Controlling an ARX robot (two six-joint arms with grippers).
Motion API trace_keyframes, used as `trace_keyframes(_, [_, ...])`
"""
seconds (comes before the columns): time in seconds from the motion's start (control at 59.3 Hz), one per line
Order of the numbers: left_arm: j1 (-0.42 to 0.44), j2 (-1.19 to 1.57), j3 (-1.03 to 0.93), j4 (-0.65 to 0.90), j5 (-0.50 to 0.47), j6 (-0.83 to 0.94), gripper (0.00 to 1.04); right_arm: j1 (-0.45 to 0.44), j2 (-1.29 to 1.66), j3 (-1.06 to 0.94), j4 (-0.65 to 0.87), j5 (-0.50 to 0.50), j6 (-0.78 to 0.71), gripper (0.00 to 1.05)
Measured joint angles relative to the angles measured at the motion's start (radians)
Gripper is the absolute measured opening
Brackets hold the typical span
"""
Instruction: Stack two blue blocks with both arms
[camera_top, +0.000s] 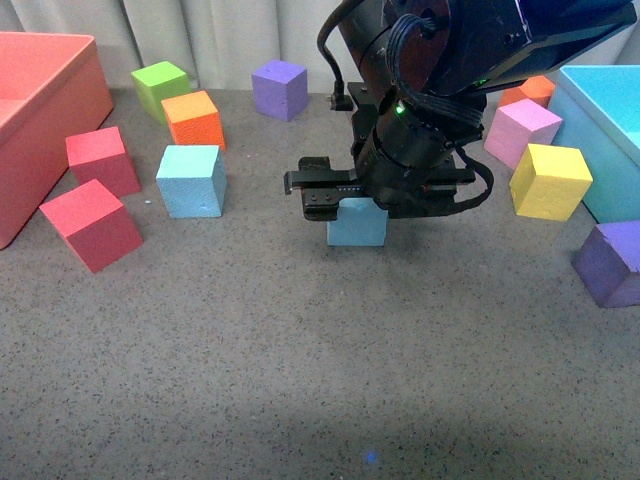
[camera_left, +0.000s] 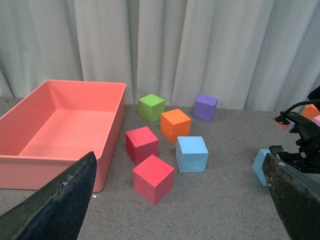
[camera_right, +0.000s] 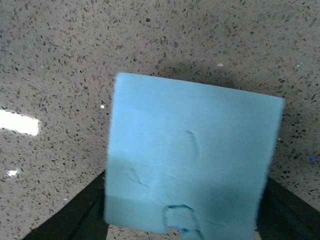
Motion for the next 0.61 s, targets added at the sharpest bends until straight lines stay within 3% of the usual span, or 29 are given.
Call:
trace_keyframes(0.135, [0.000, 0.000, 0.000, 0.000, 0.000, 0.000, 0.98, 0.005, -0.033, -0.039, 0.018, -0.003, -0.014, 0.97])
trace_keyframes(0.337, [0.000, 0.000, 0.000, 0.000, 0.000, 0.000, 0.98, 0.026, -0.204, -0.168, 0.150, 0.036, -0.061, 0.95])
trace_keyframes(0.455, [0.000, 0.000, 0.000, 0.000, 0.002, 0.000, 0.98, 0.030, -0.291, -0.438, 0.736, 0.364, -0.187, 0.77])
trace_keyframes(0.54, [0.000, 0.000, 0.000, 0.000, -0.001, 0.000, 0.98, -0.011, -0.348, -0.661, 1.153, 0.402, -0.233, 0.63])
trace_keyframes(0.607, [0.000, 0.000, 0.000, 0.000, -0.002, 0.000, 0.98, -0.050, -0.410, -0.787, 1.357, 0.388, -0.249, 0.52])
